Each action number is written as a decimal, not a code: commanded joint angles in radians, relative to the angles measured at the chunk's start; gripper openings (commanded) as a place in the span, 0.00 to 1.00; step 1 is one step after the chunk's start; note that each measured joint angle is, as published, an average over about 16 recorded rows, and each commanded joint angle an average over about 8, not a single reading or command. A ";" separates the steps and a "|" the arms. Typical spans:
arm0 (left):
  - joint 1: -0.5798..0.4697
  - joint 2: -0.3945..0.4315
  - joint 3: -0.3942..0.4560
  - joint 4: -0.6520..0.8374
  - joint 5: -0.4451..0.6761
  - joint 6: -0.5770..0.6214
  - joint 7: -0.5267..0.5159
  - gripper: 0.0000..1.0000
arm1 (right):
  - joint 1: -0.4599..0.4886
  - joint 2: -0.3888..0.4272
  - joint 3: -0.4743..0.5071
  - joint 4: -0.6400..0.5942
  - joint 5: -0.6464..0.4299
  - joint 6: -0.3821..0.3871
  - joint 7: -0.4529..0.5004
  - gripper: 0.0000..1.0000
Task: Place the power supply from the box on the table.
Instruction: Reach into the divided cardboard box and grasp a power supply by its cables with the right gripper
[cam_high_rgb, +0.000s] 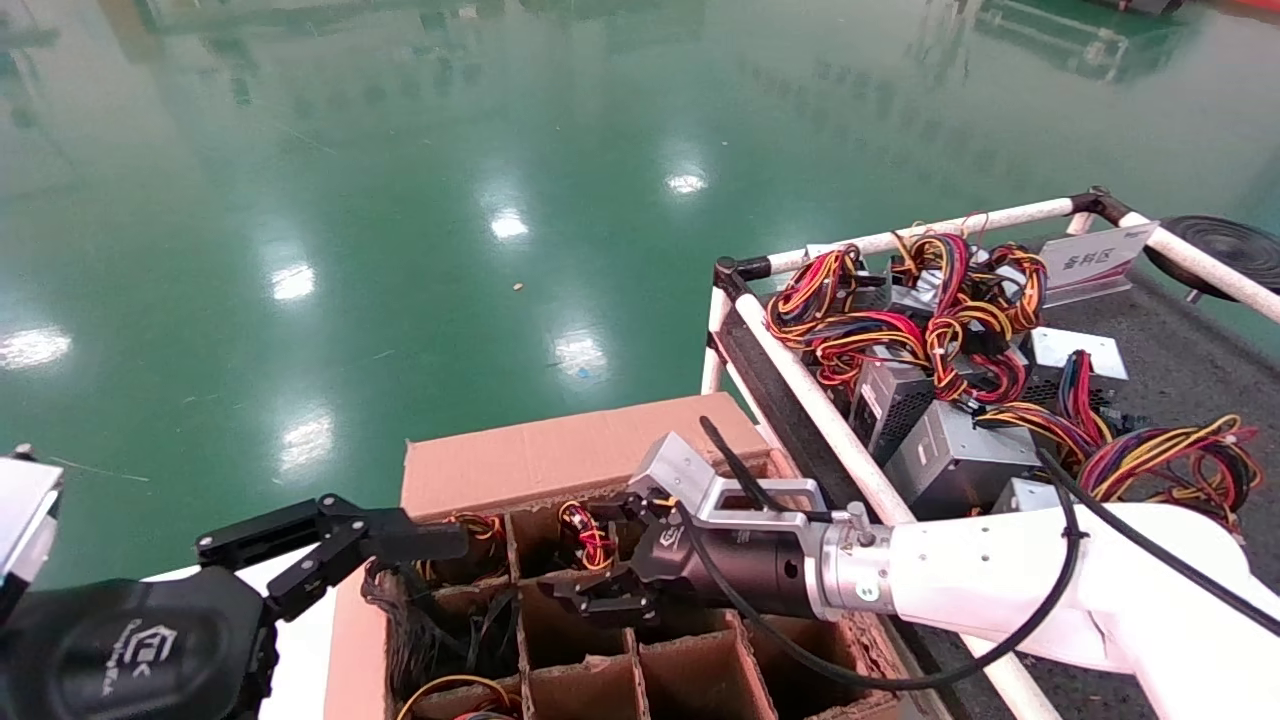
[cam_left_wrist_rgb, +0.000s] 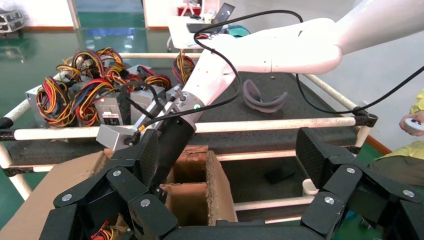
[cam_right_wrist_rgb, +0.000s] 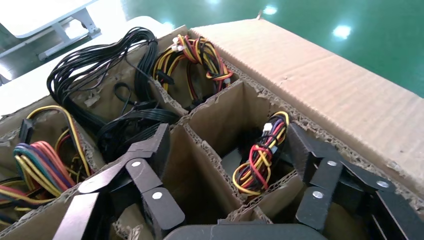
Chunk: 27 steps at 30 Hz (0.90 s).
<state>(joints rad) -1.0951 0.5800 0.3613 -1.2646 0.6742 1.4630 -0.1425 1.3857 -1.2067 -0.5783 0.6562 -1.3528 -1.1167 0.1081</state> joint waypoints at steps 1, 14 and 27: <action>0.000 0.000 0.000 0.000 0.000 0.000 0.000 1.00 | 0.002 -0.007 -0.001 -0.013 -0.001 0.002 -0.006 0.00; 0.000 0.000 0.000 0.000 0.000 0.000 0.000 1.00 | 0.028 -0.033 0.005 -0.104 0.006 0.003 -0.051 0.00; 0.000 0.000 0.000 0.000 0.000 0.000 0.000 1.00 | 0.048 -0.055 0.008 -0.198 0.013 -0.016 -0.113 0.00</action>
<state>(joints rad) -1.0952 0.5799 0.3616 -1.2646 0.6740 1.4629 -0.1424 1.4351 -1.2587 -0.5650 0.4615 -1.3310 -1.1400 -0.0008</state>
